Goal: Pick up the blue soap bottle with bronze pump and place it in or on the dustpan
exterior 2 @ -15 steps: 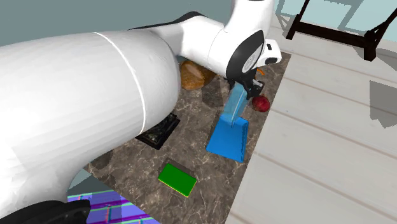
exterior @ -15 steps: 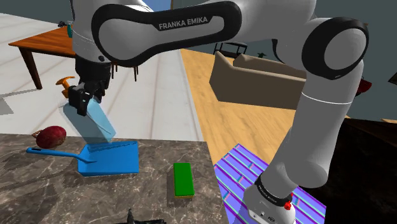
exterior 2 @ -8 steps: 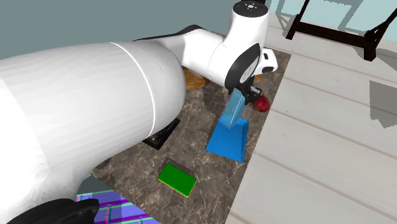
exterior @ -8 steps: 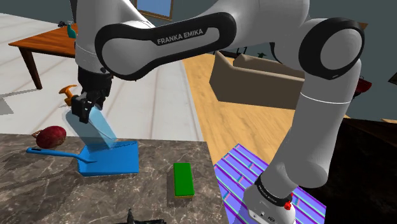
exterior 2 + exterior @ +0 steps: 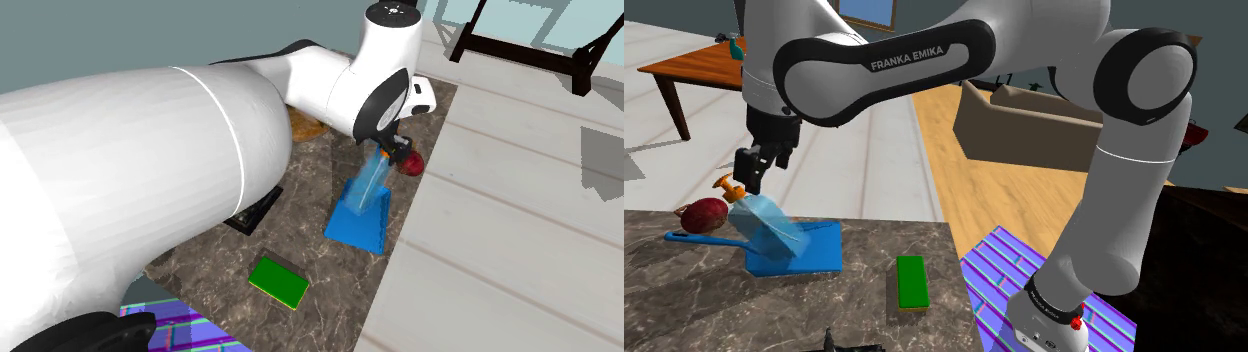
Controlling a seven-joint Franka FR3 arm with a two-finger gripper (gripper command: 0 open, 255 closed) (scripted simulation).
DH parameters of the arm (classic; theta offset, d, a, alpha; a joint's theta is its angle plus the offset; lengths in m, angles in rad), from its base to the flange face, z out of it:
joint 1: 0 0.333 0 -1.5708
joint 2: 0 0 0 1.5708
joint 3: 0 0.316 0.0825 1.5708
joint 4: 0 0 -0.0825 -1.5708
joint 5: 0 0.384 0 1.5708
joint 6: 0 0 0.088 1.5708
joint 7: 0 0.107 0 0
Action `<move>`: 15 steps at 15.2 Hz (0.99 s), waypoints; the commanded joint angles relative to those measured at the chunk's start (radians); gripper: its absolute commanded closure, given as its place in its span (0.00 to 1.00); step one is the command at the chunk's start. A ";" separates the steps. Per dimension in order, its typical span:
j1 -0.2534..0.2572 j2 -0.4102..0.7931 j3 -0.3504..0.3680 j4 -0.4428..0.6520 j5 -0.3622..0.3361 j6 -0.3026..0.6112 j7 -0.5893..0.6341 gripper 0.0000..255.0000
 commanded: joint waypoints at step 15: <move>-0.015 -0.065 0.011 0.043 0.040 -0.100 -0.025 0.00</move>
